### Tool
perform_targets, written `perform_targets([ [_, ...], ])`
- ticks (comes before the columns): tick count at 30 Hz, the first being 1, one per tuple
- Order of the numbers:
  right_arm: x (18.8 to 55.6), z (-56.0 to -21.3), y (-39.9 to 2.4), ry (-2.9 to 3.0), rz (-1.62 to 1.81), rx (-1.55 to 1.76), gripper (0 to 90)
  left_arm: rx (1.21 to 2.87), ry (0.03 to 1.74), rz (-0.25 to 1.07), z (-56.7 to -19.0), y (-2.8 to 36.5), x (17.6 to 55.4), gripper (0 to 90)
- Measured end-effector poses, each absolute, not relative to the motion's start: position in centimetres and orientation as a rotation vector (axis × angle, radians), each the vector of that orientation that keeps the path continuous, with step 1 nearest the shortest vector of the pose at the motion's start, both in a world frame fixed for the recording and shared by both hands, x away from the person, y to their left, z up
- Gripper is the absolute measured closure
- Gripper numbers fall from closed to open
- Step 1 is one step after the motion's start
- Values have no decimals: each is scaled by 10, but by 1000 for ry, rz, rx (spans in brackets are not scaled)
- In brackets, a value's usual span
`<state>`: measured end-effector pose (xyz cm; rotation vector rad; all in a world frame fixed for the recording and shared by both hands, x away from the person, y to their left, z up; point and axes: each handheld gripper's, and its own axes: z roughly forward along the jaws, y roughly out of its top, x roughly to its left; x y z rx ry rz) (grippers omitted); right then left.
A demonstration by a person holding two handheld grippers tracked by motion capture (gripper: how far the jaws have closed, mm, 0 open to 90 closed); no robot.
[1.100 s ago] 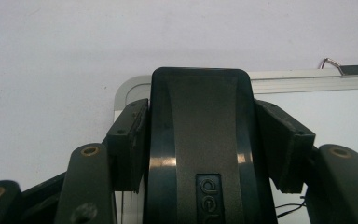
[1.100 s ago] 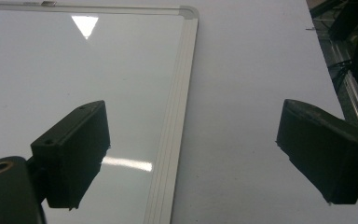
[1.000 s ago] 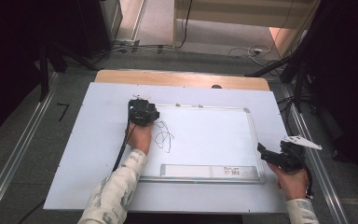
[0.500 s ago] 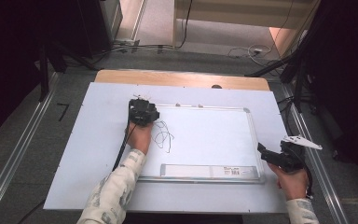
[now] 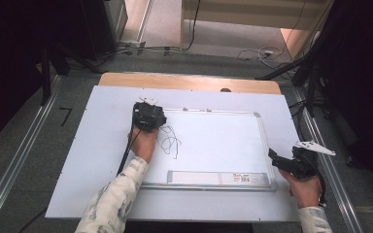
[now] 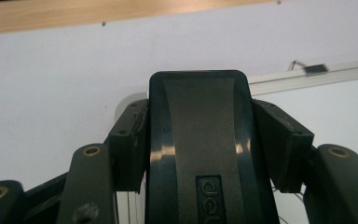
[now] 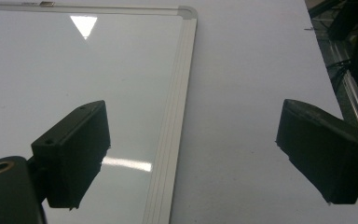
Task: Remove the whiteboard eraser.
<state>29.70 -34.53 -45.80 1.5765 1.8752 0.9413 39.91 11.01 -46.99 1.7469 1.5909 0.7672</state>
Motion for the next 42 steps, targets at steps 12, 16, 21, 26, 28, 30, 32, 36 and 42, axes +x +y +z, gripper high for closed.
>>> perform_targets([
  [12,298,-458,-344,1877,937,1583,82,1735,1527,706,-450,115,380,414],
  [16,300,-458,-343,1878,934,1580,83,1738,1501,711,-450,114,375,414],
  [21,299,-458,-341,1882,932,1573,83,1740,1488,691,-450,114,369,414],
  [26,299,-458,-340,1884,931,1571,83,1741,1475,687,-449,114,365,413],
  [28,299,-458,-339,1888,930,1565,83,1741,1478,681,-449,114,364,414],
  [30,299,-458,-339,1890,930,1562,82,1740,1476,680,-450,113,363,414],
  [32,299,-458,-339,1888,928,1569,83,1742,1473,678,-450,113,363,413],
  [36,299,-458,-339,1887,930,1568,83,1739,1472,676,-450,111,361,413],
  [42,298,-458,-339,1890,931,1561,83,1746,1471,671,-451,111,359,413],
])
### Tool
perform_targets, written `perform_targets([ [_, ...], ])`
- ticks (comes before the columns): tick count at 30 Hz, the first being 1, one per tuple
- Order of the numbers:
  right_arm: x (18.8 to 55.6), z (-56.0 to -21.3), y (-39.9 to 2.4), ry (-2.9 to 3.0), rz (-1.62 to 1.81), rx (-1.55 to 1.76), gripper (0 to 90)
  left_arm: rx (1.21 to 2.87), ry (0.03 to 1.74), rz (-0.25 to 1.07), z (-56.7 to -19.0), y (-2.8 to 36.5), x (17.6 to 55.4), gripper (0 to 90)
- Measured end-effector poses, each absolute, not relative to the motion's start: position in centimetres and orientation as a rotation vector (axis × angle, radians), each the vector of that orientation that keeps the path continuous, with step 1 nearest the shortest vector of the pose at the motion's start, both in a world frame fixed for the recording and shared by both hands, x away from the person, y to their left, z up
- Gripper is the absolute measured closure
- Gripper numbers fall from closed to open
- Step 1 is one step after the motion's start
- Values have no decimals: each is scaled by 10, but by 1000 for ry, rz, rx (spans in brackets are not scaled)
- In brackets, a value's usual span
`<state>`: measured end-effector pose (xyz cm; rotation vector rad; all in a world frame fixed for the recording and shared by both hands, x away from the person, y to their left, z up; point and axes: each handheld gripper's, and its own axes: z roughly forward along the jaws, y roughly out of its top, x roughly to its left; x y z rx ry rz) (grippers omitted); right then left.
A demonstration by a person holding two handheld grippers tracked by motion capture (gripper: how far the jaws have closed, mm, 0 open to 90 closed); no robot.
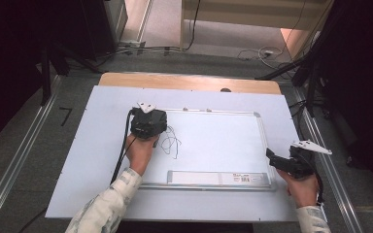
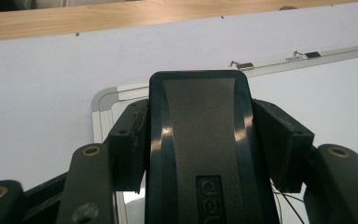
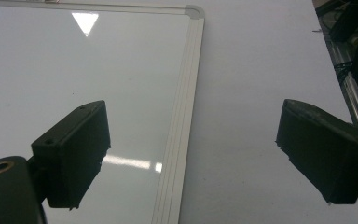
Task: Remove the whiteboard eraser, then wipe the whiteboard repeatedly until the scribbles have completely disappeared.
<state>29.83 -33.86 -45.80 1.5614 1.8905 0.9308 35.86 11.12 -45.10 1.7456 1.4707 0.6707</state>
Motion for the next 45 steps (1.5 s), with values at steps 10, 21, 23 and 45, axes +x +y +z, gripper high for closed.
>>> perform_targets([
  [10,298,-458,-339,1888,929,1566,83,1756,1425,644,-451,105,347,413],
  [21,298,-457,-339,1887,926,1560,83,1778,1379,591,-453,92,335,413],
  [23,298,-457,-340,1886,925,1557,83,1782,1378,593,-455,92,333,413],
  [45,298,-458,-339,1891,920,1559,83,1891,1317,549,-473,68,328,413],
])
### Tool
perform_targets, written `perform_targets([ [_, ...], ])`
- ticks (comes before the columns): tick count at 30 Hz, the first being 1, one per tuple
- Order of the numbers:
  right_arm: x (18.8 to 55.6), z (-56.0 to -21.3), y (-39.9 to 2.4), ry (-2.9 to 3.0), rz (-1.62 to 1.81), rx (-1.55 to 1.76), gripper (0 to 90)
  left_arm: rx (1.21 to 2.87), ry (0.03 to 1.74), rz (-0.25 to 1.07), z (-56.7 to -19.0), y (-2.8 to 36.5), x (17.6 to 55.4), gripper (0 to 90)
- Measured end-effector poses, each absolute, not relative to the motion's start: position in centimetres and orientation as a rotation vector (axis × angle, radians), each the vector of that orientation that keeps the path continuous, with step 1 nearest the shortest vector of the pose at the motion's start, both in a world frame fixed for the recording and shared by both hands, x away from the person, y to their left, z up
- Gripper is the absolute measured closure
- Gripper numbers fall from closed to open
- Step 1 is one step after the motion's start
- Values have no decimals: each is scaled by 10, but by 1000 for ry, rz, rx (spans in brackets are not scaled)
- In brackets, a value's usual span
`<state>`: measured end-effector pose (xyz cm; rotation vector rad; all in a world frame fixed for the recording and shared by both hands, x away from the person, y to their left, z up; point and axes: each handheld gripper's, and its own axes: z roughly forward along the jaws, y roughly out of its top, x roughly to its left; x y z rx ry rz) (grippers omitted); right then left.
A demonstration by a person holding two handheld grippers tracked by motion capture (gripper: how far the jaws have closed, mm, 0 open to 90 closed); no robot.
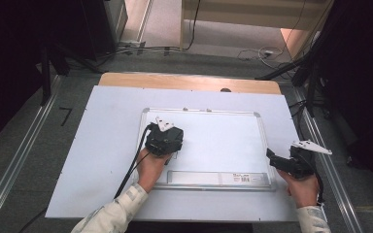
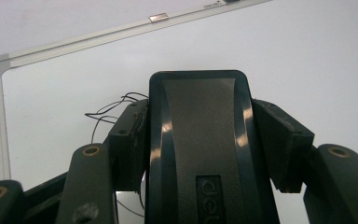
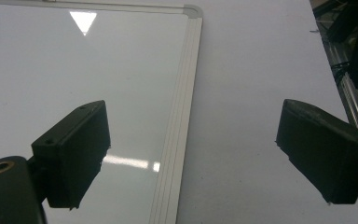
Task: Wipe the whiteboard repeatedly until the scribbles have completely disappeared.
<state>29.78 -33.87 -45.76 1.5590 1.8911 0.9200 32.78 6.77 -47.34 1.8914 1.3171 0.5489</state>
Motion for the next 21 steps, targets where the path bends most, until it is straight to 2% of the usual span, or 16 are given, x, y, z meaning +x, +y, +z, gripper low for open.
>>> perform_targets([
  [21,298,-458,-340,1892,917,1563,84,1980,1267,581,-492,40,334,414],
])
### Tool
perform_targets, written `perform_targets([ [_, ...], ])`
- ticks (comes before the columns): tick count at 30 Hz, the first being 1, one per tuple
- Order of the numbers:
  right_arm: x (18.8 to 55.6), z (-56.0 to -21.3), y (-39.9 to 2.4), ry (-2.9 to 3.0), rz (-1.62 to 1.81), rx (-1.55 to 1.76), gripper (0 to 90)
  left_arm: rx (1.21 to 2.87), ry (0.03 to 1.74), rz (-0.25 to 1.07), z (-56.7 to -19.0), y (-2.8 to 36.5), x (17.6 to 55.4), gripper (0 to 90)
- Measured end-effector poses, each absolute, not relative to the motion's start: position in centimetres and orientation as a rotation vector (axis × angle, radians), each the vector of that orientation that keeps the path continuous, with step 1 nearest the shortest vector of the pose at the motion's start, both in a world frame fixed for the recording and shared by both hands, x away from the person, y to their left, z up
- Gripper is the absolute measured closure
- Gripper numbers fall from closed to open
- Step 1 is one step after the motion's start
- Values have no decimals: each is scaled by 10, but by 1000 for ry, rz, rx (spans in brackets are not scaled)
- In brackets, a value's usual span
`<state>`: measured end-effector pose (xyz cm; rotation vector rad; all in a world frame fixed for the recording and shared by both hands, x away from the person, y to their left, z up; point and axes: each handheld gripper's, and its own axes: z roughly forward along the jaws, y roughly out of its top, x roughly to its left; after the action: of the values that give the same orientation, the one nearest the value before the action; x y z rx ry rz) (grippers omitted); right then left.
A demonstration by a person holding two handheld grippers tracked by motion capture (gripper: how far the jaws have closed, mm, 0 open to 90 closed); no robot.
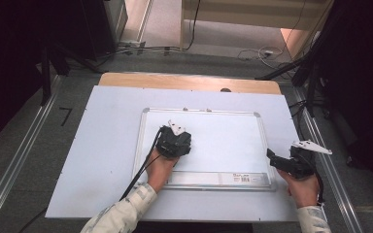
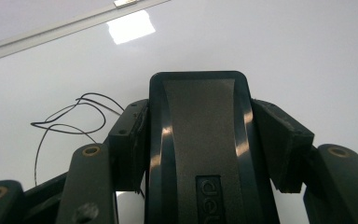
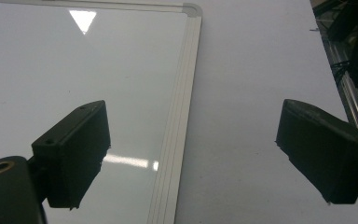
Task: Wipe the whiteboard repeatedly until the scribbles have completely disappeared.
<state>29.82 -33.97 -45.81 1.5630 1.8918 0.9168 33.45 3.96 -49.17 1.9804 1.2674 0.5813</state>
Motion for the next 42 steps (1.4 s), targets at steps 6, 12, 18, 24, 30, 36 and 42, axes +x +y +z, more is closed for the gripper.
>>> perform_targets([
  [6,298,-458,-340,1895,917,1560,84,1980,1268,579,-492,41,335,413],
  [12,298,-458,-340,1894,914,1565,84,1986,1275,584,-491,46,338,412],
  [18,297,-458,-341,1894,913,1561,84,1969,1299,588,-491,53,342,411],
  [24,297,-458,-341,1897,913,1561,84,1962,1308,603,-492,52,342,409],
  [30,298,-458,-338,1899,914,1560,84,1968,1288,597,-492,38,346,410],
  [36,299,-459,-339,1904,911,1558,84,1970,1279,600,-492,30,351,411],
  [42,298,-458,-339,1902,915,1556,84,1953,1301,605,-492,35,363,410],
])
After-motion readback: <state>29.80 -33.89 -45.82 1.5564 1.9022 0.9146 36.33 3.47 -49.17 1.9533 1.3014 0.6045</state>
